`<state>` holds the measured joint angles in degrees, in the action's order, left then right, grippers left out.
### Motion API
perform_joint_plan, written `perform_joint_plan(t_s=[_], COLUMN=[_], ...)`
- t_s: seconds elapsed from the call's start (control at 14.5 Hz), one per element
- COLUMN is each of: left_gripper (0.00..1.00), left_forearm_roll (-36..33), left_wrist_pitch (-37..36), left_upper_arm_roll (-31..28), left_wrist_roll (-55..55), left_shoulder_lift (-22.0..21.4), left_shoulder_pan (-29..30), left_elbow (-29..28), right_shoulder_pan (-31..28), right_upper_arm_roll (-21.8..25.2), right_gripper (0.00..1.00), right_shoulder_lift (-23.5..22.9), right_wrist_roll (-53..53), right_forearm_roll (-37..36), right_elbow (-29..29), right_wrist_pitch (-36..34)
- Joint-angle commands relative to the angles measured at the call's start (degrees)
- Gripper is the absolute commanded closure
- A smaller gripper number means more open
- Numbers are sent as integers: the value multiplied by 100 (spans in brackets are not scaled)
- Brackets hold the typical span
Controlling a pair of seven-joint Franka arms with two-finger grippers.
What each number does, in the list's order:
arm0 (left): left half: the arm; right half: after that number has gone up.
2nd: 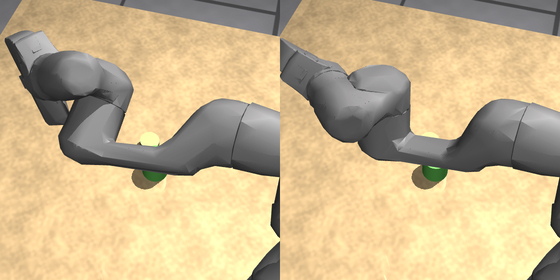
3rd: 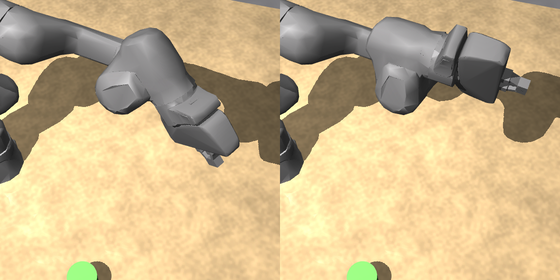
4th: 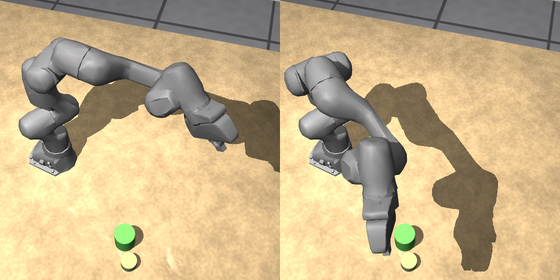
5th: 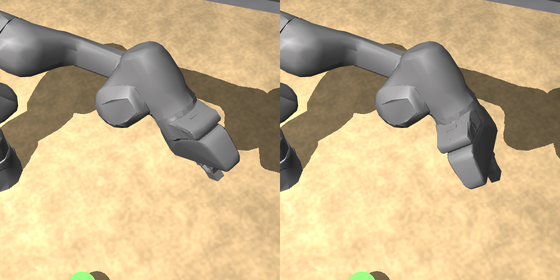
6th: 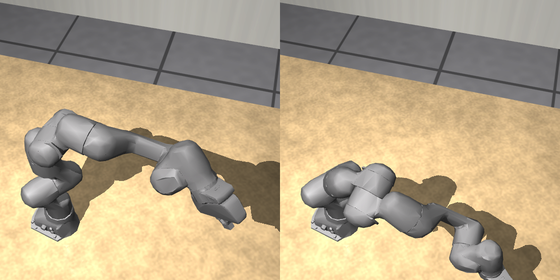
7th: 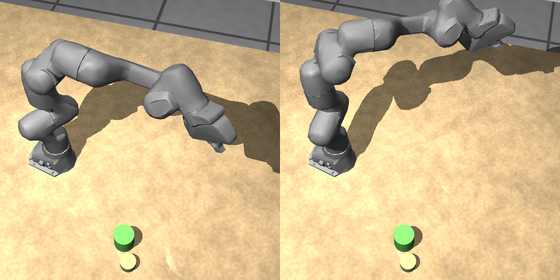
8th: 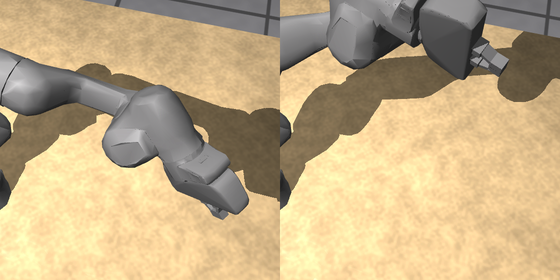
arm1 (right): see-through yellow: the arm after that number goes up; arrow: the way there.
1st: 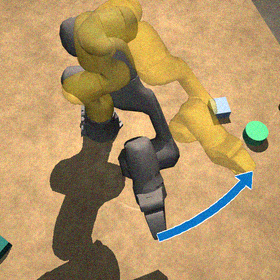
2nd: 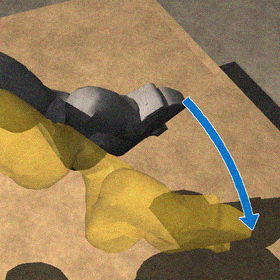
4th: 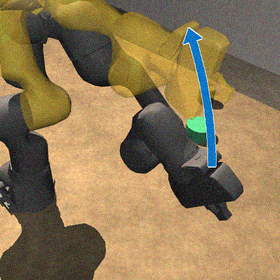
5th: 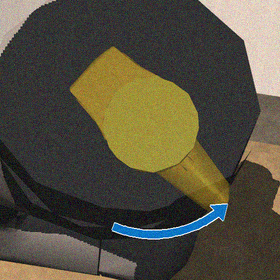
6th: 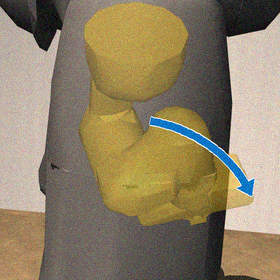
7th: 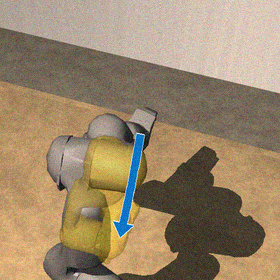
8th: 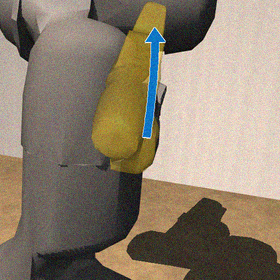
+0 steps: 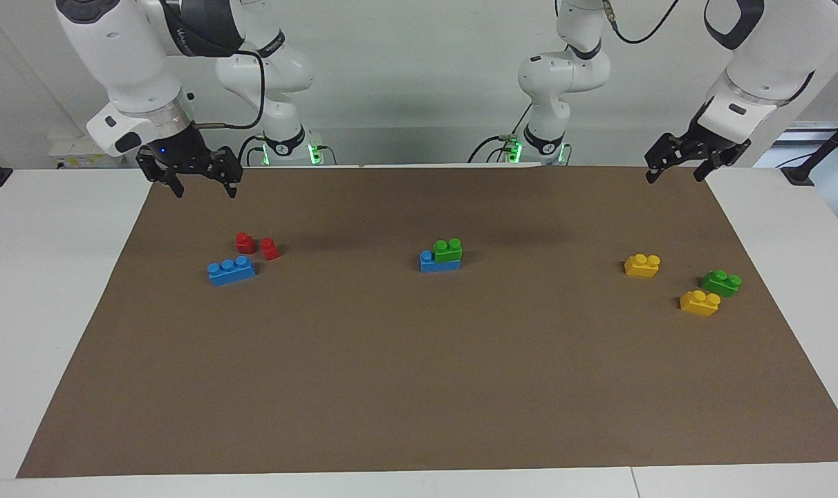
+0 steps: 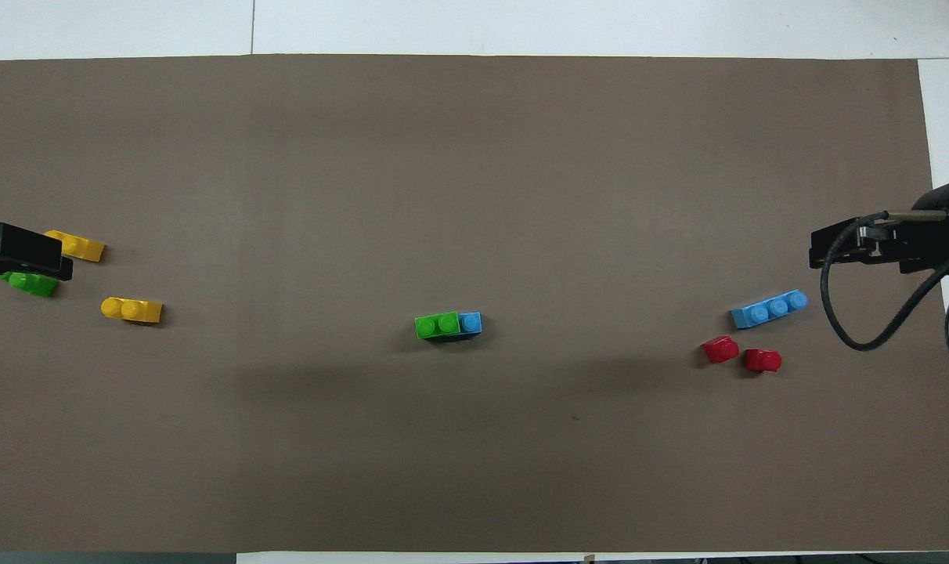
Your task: Remove green block with left arm and hold with right
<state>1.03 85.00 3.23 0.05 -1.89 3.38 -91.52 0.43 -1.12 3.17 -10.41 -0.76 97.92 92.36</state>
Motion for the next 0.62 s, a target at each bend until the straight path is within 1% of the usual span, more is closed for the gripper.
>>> perform_joint_plan(t_s=[0.0,0.14,0.35,0.48,0.55], left_gripper=[0,0,0,0,0], left_forearm_roll=[-59,-50,-41,-41,-32], left_wrist_pitch=[-18,34,166,445,639], left_upper_arm_roll=[46,46,46,46,55], left_wrist_roll=[-739,-1696,-3041,-3929,-4403], left_shoulder_lift=[-259,-312,-435,-628,-742], left_shoulder_pan=[-65,-336,-767,-1066,-1198], left_elbow=[-323,-428,-682,-1094,-1331], right_shoulder_pan=[88,307,563,686,730], right_upper_arm_roll=[-116,-117,-117,-117,-117], right_gripper=[0,0,0,0,0], right_shoulder_lift=[219,237,255,228,193], right_wrist_roll=[-1755,-3206,-5280,-6407,-6760], right_forearm_roll=[-3,41,461,769,979], right_elbow=[376,482,701,886,948], right_wrist_pitch=[239,256,379,607,678])
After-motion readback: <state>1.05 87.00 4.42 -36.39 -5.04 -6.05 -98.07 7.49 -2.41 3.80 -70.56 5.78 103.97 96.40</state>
